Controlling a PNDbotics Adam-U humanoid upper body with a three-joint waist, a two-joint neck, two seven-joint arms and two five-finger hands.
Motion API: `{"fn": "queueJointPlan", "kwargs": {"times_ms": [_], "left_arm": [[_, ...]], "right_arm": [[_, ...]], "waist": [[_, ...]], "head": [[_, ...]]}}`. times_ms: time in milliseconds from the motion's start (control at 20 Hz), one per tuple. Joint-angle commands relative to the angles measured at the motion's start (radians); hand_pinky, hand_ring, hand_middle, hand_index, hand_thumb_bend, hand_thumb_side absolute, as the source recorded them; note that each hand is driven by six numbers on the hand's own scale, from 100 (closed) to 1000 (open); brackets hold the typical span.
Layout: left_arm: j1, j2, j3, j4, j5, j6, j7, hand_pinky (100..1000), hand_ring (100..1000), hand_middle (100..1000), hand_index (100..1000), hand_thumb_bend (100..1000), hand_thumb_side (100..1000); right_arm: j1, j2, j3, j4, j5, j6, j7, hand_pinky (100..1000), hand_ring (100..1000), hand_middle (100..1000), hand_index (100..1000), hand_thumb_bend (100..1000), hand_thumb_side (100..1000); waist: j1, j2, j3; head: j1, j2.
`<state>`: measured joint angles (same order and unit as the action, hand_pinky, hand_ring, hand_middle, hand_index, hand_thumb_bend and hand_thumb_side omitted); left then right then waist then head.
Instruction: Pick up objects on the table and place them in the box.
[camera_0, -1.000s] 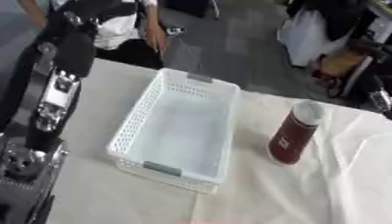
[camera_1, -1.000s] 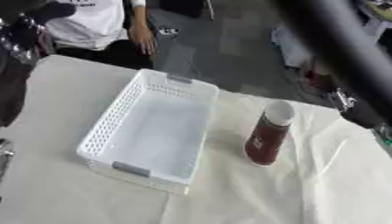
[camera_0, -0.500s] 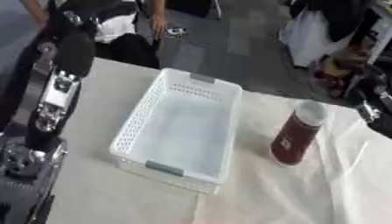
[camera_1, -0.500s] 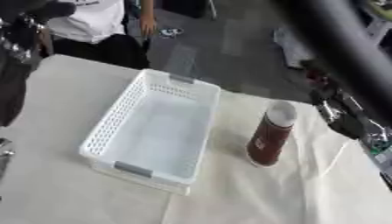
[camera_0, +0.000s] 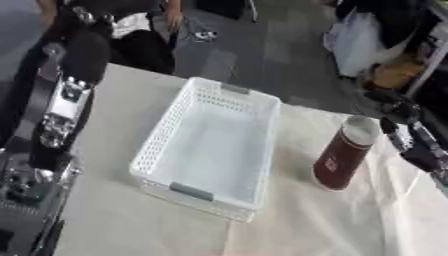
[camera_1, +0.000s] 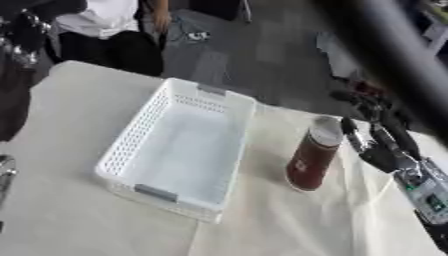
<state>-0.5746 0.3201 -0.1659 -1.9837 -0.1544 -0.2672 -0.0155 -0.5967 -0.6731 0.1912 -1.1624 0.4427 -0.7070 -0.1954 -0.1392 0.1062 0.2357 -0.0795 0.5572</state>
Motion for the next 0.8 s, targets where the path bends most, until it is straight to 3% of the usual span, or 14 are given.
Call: {"fn": "queueJointPlan", "kwargs": {"times_ms": [50,350,800], "left_arm": [[-0.016,0.001,-0.001,-0.016,0.002,0.0,-0.003,998,842,890,912,551,1000],[-0.02,-0.002,0.0,-0.016,0.003,0.001,-0.003,998,842,890,913,552,1000],[-0.028,-0.006,0.001,-0.016,0.002,0.004,-0.002,999,842,890,913,553,1000]], "right_arm": [[-0.018,-0.007,-0.009,-0.003,0.021,-0.006,0.008,937,866,855,998,164,1000],[-0.02,0.009,0.0,0.011,0.031,-0.016,0.035,939,870,858,1000,226,1000],[-0.009,0.026,-0.012,0.022,-0.003,-0.021,0.049,937,868,858,1000,171,1000]], "waist": [[0.003,-0.012,0.001],[0.001,-0.01,0.006],[-0.001,-0.007,0.009]], "head": [[0.002,-0.013],[0.006,-0.013],[0.023,-0.018]]}}
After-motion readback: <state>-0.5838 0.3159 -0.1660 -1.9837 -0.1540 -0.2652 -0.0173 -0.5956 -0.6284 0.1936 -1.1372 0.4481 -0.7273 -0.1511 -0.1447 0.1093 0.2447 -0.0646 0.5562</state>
